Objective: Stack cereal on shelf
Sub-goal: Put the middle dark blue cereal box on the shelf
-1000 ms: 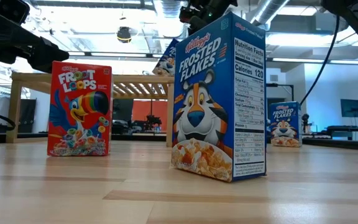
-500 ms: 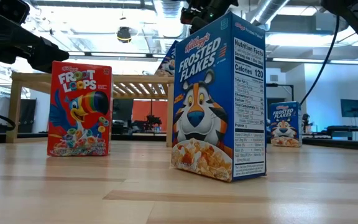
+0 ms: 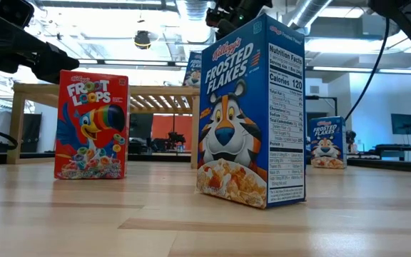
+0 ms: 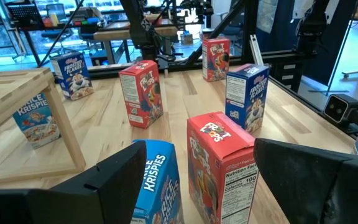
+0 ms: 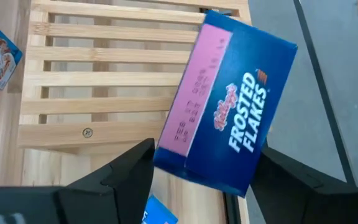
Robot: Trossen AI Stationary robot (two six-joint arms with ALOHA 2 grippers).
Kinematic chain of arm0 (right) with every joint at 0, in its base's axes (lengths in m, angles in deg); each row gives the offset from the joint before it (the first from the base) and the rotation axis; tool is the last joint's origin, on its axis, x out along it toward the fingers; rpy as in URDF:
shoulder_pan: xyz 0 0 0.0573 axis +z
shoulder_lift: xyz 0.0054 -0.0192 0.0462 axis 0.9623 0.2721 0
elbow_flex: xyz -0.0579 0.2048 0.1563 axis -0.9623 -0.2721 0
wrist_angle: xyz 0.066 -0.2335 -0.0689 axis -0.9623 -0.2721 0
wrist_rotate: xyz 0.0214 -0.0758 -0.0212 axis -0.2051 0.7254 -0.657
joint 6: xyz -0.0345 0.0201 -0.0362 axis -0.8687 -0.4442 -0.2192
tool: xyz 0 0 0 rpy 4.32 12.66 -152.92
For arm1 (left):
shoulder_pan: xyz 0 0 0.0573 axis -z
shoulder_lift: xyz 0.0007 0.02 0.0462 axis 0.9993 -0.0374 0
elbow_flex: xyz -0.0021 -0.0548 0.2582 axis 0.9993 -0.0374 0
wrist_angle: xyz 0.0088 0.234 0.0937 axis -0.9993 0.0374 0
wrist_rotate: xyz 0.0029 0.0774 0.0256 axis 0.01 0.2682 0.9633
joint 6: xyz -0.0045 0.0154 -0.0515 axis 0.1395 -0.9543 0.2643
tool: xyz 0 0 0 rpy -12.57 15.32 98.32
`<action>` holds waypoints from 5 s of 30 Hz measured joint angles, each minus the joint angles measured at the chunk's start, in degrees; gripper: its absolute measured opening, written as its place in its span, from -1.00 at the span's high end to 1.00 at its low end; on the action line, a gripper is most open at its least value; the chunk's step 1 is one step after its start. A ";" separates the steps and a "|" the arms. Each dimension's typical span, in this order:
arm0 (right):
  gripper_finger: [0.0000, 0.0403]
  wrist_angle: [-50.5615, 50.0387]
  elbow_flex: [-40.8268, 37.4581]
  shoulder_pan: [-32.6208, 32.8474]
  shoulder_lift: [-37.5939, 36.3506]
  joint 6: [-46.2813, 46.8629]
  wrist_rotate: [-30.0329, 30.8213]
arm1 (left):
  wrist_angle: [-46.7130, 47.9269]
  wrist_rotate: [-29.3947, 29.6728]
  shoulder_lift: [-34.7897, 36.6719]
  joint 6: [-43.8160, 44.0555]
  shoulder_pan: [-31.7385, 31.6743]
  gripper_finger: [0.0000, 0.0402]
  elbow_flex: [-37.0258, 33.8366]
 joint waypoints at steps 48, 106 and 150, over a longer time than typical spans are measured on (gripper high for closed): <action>-0.83 6.35 -0.59 -1.22 0.08 -1.62 1.16 | 0.00 0.00 0.02 0.00 0.00 -0.44 0.01; -0.81 0.31 2.19 0.87 0.10 4.54 1.83 | 0.00 0.00 0.02 0.00 0.00 -0.44 0.02; -0.81 3.42 2.23 0.44 5.50 9.07 2.66 | -0.02 0.00 0.00 0.00 0.02 -0.44 0.02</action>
